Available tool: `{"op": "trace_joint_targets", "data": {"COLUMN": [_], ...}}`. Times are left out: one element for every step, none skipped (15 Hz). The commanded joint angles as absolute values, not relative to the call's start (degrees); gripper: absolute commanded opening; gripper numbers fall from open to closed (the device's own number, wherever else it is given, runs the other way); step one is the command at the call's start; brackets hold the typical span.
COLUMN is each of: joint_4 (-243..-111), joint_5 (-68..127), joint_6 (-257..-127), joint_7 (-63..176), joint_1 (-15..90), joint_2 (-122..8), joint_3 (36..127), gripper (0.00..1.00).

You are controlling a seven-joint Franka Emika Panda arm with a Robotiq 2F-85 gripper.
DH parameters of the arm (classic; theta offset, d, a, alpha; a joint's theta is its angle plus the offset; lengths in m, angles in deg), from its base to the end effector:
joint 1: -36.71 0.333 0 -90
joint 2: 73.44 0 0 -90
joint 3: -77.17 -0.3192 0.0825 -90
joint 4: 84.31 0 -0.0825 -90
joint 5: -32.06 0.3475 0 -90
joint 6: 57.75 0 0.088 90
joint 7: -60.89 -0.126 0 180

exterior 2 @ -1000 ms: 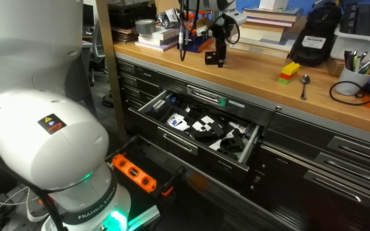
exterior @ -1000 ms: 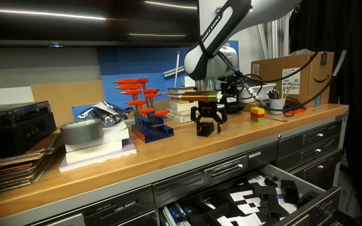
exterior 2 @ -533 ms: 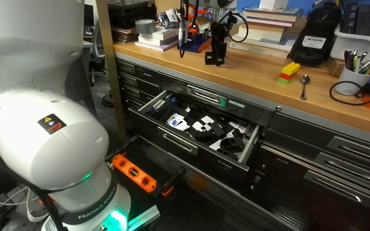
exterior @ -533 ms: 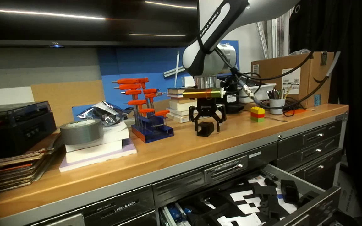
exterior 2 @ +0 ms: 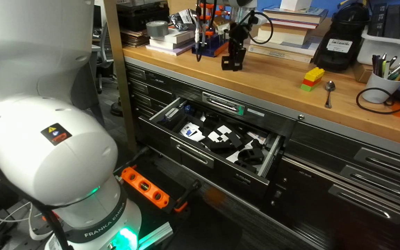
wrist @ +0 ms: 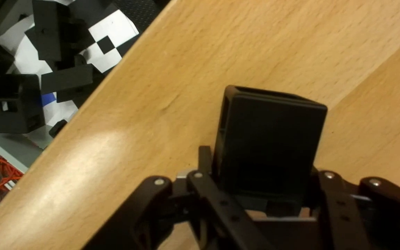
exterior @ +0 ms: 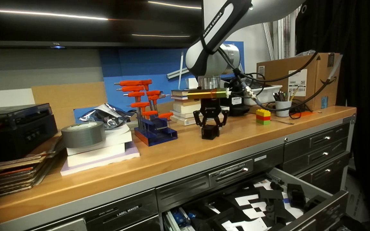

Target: Put the black object in the top drawer

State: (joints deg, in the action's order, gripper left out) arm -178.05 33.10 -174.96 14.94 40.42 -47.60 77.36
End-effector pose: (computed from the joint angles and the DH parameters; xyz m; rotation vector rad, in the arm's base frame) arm 0.6377 0.0408 0.3550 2.9194 -1.1473 -0.0684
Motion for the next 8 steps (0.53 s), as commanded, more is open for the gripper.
{"op": "trace_joint_targets", "data": {"joint_4": [-174.7, -174.7, -174.9, -175.9, -177.1, -179.1, -180.6, -182.9], "joint_5": [34.3, 34.4, 34.3, 34.2, 33.9, 34.2, 34.6, 35.2], "joint_6": [-172.7, -172.5, -172.2, -172.1, -172.5, -173.4, -174.1, -174.6], "joint_7": [16.7, 16.9, 16.9, 16.8, 16.3, 16.3, 17.0, 18.8], "joint_1": [40.8, 40.7, 40.7, 40.7, 40.7, 40.3, 39.9, 39.3], "joint_2": [-46.1, -46.1, -46.3, -47.3, -48.4, -50.1, -51.3, -53.4], "joint_3": [78.0, 78.0, 78.0, 78.2, 78.6, 78.8, 78.9, 78.7], "gripper": [0.32, 0.31, 0.31, 0.31, 0.31, 0.31, 0.31, 0.31]}}
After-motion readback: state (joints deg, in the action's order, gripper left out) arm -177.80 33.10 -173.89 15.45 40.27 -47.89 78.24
